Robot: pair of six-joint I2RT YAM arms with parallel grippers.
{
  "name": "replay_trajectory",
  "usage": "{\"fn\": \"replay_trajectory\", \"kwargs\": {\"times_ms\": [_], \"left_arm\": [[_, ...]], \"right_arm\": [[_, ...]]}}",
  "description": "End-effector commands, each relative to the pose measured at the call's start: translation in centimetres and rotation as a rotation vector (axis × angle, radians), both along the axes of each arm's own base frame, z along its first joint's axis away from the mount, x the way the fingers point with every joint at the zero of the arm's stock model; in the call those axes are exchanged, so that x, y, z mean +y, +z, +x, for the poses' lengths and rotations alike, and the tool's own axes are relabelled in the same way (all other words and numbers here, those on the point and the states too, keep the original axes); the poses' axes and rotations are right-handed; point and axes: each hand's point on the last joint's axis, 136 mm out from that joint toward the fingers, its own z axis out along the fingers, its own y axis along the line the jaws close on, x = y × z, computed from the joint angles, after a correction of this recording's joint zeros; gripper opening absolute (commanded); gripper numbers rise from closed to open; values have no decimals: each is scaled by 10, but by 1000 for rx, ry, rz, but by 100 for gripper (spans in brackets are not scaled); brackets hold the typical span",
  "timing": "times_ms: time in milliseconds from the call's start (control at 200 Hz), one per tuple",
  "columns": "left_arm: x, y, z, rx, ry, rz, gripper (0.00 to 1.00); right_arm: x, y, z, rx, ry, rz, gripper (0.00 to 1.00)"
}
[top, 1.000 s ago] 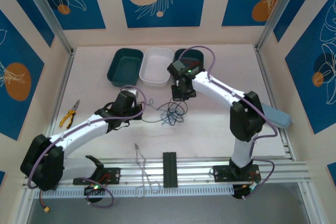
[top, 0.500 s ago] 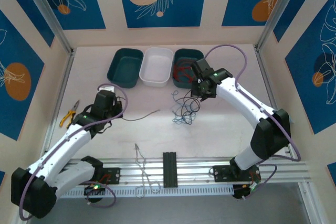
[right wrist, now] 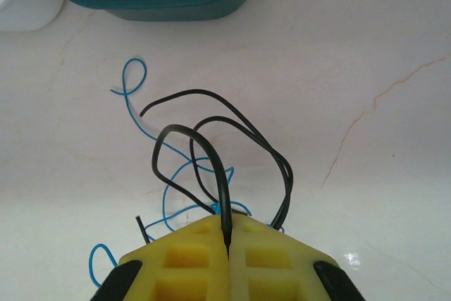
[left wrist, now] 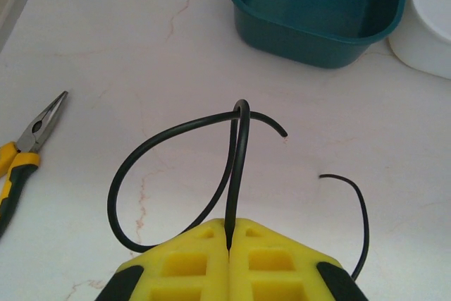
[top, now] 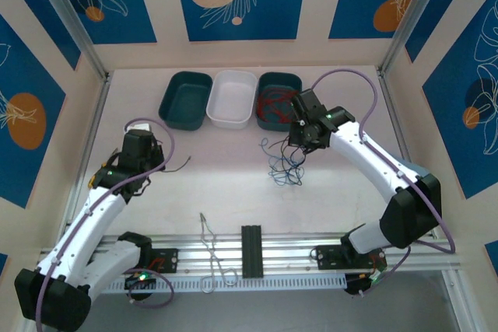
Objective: Untangle the cables
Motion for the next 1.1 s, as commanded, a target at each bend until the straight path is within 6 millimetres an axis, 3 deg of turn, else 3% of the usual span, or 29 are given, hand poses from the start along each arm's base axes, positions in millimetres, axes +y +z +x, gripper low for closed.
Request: {"fn": "replay_trajectory", "kwargs": {"times_ms": [0, 200, 440, 565, 700, 890, 980, 1095], "left_arm": [[-5, 25, 7, -59, -23, -35, 0], [-17, 51, 20, -126, -60, -84, 0], [-30, 61, 29, -164, -100, -146, 0], [-38, 63, 34, -171, -122, -178, 0], [-50, 90, 48, -248, -162, -227, 0], [-76, 144, 86, -415, -239, -322, 0], [-90, 157, 109, -442, -277, -362, 0], [-109, 160, 138, -439, -327, -402, 0]], "right_arm": [[8, 8, -3, -23, 15, 72, 0], [30, 28, -8, -90, 125, 129, 0], [76, 102, -33, -385, 439, 236, 0], [76, 127, -42, -495, 476, 254, 0], [70, 128, -44, -507, 455, 246, 0], [83, 126, -48, -536, 488, 328, 0], [83, 121, -46, -530, 471, 332, 0], [83, 115, -45, -510, 457, 328, 0]]}}
